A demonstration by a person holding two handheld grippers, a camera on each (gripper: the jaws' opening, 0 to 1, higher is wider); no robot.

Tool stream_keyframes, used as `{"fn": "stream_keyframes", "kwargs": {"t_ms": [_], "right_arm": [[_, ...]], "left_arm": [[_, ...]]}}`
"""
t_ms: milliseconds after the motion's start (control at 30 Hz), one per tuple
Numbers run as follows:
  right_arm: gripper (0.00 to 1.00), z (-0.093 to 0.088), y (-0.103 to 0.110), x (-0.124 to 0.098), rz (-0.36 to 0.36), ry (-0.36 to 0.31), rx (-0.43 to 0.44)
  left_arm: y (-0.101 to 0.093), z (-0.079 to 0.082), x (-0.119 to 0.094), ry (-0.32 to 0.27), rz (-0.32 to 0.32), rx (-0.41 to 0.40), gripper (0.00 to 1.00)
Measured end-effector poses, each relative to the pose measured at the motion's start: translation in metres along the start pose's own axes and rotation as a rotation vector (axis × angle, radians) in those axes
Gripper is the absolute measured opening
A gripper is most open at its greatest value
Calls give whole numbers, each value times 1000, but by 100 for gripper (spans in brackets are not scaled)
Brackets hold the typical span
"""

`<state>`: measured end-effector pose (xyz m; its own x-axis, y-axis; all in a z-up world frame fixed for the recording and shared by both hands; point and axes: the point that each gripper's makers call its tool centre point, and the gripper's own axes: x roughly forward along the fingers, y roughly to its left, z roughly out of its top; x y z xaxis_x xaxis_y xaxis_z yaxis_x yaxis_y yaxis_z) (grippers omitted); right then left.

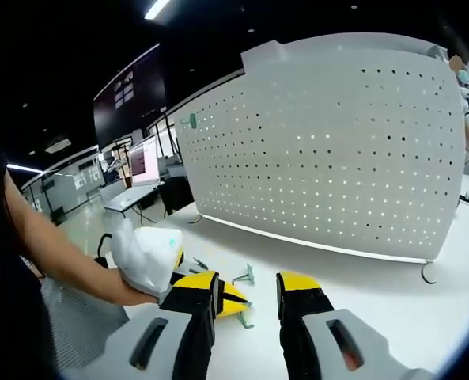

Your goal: Insert the hook assembly into the mounting plate slot until the hook locks in place.

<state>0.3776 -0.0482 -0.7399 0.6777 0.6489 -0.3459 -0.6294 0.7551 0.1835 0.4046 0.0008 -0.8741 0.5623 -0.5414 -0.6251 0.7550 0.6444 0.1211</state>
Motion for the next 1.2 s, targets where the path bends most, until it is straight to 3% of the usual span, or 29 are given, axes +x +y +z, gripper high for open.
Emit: {"fn": "stream_keyframes", "kwargs": {"t_ms": [267,567,900,1200], "right_arm": [[28,0,0,-1,-2,1,0],[28,2,0,-1,-2,-3,-4],[28,7,9,0,21,-7,-22],[28,16,22,1,50,-18,-47]], "left_arm": [[4,-3,0,13,14,26,2],[17,7,-10,-31,14,-45,1],[42,24,-35,-131,17,-164,1],[57,47,-70,-280,-34,-212,1]]}}
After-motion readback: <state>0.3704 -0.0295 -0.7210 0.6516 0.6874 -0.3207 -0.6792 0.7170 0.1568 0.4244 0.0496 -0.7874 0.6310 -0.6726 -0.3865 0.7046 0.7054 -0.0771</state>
